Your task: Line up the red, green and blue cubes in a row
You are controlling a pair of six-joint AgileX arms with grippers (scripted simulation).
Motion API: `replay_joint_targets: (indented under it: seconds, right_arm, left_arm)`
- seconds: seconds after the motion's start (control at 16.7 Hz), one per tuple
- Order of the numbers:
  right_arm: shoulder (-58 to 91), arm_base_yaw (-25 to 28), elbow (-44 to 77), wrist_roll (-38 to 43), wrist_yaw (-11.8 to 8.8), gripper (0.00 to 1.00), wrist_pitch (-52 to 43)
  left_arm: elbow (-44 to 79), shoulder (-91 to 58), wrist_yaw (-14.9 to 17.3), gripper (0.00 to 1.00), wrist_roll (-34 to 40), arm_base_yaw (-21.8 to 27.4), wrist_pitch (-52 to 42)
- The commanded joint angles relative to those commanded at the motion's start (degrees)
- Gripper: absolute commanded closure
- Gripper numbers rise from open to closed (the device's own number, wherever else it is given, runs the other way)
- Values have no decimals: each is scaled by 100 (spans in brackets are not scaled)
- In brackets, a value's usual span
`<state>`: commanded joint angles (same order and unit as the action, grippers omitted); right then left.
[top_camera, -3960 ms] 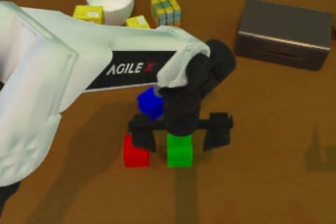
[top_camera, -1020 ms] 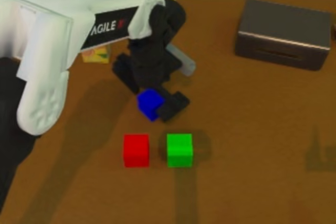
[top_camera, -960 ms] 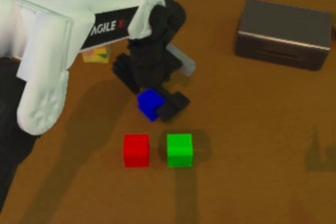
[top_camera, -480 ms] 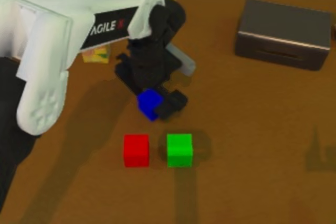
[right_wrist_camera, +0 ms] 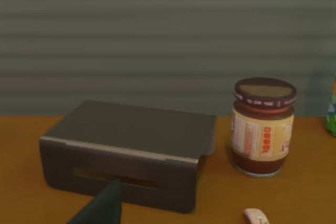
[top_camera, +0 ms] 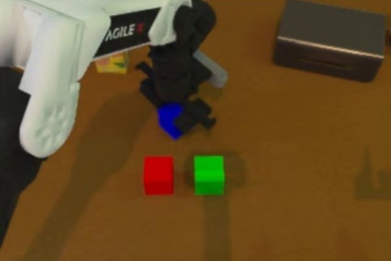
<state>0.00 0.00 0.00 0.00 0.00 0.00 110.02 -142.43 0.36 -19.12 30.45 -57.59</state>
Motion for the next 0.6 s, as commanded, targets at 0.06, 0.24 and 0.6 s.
replay_joint_targets:
  seconds: [0.06,0.24,0.6]
  right_arm:
    - [0,0,0,0,0,0,0]
    - [0,0,0,0,0,0,0]
    - [0,0,0,0,0,0,0]
  left_arm:
    - [0,0,0,100,0,0,0]
    - [0,0,0,100,0,0,0]
    - [119,176,46,100,17,16,-148]
